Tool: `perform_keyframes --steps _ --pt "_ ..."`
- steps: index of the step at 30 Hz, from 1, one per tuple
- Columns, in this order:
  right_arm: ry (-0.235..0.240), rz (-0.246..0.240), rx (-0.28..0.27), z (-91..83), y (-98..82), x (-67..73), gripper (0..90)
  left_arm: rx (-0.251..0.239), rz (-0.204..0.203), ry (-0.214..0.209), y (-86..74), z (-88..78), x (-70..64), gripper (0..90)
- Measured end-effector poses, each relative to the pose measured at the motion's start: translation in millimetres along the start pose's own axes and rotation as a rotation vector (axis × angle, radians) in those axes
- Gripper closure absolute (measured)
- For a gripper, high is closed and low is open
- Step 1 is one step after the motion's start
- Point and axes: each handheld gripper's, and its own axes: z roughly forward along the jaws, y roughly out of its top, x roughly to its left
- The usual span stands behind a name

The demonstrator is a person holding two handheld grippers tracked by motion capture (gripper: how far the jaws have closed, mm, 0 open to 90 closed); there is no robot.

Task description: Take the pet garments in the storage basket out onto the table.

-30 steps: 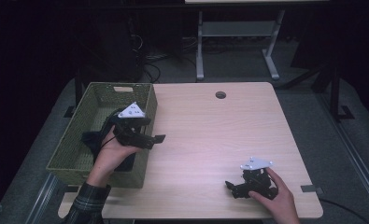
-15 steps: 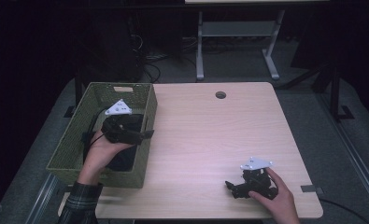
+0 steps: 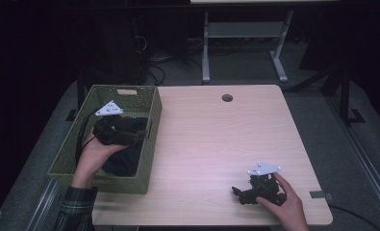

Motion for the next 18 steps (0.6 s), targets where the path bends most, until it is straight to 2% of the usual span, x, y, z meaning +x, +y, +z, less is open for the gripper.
perform_keyframes --steps 1,4,7,10,18 --pt "0.000 0.000 0.000 0.0 0.0 0.0 0.0 -0.004 -0.011 0.003 -0.7 -0.3 0.6 13.9" --pt "0.000 0.001 0.000 0.0 0.0 0.1 0.0 0.002 0.002 0.028 -2.9 -2.7 7.2 13.9" --pt "0.000 0.000 0.000 0.0 0.0 0.0 0.0 -0.003 -0.010 0.041 -6.0 -3.0 12.8 13.9" --pt "0.000 0.000 0.000 0.0 0.0 0.1 0.0 0.012 0.001 0.053 -9.0 -3.3 19.1 13.9" --pt "0.001 0.000 0.000 0.0 0.1 0.1 0.0 0.050 -0.013 0.071 -20.9 1.4 33.6 14.3"
